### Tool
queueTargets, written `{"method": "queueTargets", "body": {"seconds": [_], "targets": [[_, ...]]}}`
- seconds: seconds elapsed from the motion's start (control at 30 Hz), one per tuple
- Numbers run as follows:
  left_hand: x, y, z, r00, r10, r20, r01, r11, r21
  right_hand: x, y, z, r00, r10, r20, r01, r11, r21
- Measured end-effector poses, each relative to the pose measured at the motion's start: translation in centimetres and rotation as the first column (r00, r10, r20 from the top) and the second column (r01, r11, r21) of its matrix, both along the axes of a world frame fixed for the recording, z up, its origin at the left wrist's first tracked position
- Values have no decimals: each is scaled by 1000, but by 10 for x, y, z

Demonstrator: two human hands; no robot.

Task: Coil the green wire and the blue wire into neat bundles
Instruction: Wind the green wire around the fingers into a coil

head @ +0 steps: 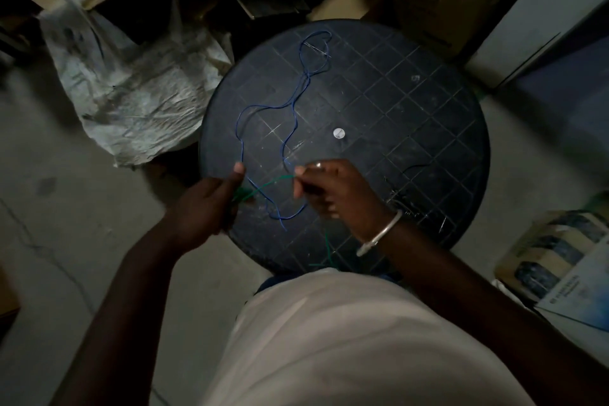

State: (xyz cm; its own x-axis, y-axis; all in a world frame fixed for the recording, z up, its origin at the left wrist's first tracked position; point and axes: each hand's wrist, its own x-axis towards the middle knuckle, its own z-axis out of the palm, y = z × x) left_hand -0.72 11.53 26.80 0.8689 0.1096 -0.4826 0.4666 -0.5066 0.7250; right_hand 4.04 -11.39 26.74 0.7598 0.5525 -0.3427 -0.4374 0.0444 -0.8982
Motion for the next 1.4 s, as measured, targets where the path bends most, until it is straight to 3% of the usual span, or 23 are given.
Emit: {"method": "queueTargets", "body": {"seconds": [0.07, 0.1, 0.17, 0.23, 0.27, 0.33, 0.4, 0.43, 0.5, 0.57, 0.63, 0.7, 0.83, 0.9, 0.93, 0.97, 1.0, 1.07, 1.17, 1.23, 1.3, 1.33, 1.4], "targets": [[-3, -3, 12, 992, 21, -124, -64, 931, -360, 9, -5, -2, 992, -65, -112, 79, 989, 126], [-3, -3, 19, 990, 15, -140, -91, 828, -553, 11, -6, -6, 985, -94, -145, 115, 983, 145], [-5, -1, 25, 991, -42, -127, -94, 461, -883, 11, -4, -15, 976, -121, -183, 142, 984, 106], [-5, -1, 30, 987, -47, -151, -149, 45, -988, 7, 2, -21, 979, -90, -183, 93, 996, 11], [-2, -4, 36, 985, 3, -172, -171, -86, -982, 4, 6, -23, 985, -66, -157, 59, 997, -48], [-1, -13, 43, 985, 102, -141, -125, -153, -980, -4, 11, -23, 999, -14, -37, 7, 986, -166], [2, -23, 48, 978, 178, -106, -82, -137, -987, -10, 13, -22, 986, 93, 137, -50, 956, -288], [5, -26, 45, 972, 225, -73, -67, -35, -997, -14, 13, -23, 964, 167, 209, -88, 936, -341], [9, -24, 31, 956, 294, 18, -85, 334, -939, -20, 12, -21, 926, 262, 273, -146, 913, -380], [9, -21, 21, 961, 230, 155, -77, 757, -649, -22, 11, -16, 928, 215, 304, -107, 936, -336], [7, -17, 10, 968, 73, 239, 3, 953, -304, -18, 8, -11, 952, 98, 291, -21, 967, -255], [4, -13, 7, 982, 32, 184, 12, 973, -232, -13, 5, -10, 973, -1, 233, 46, 981, -188], [-1, -10, 23, 997, 72, 26, -61, 950, -306, -5, -3, -9, 956, -198, 216, 227, 967, -119], [-6, -6, 30, 995, 13, -97, -56, 888, -456, -1, -7, -8, 944, -249, 217, 276, 956, -104], [-7, -4, 31, 994, -6, -110, -64, 783, -618, 1, -8, -10, 946, -245, 213, 272, 957, -106], [-9, -2, 32, 994, -9, -106, -79, 606, -792, 2, -9, -11, 953, -228, 199, 252, 962, -106], [-10, -2, 31, 993, 3, -114, -107, 364, -925, 2, -8, -13, 962, -204, 182, 227, 967, -114], [-9, -8, 34, 975, 85, -204, -199, -68, -978, 0, -4, -17, 978, -134, 162, 162, 971, -173], [-7, -10, 35, 937, 256, -238, -184, -216, -959, -7, 0, -22, 968, 31, 247, 49, 949, -312], [-6, -10, 37, 927, 311, -208, -161, -170, -972, -12, 1, -22, 939, 163, 304, -40, 927, -372], [-2, -8, 22, 913, 379, -152, -157, -18, -987, -18, 4, -23, 881, 314, 355, -137, 885, -444], [-2, -7, 11, 896, 432, -108, -189, 149, -971, -21, 5, -23, 853, 375, 363, -177, 863, -474], [-3, -11, -6, 911, 395, 120, -205, 684, -700, -25, 9, -18, 836, 397, 379, -208, 868, -451]]}}
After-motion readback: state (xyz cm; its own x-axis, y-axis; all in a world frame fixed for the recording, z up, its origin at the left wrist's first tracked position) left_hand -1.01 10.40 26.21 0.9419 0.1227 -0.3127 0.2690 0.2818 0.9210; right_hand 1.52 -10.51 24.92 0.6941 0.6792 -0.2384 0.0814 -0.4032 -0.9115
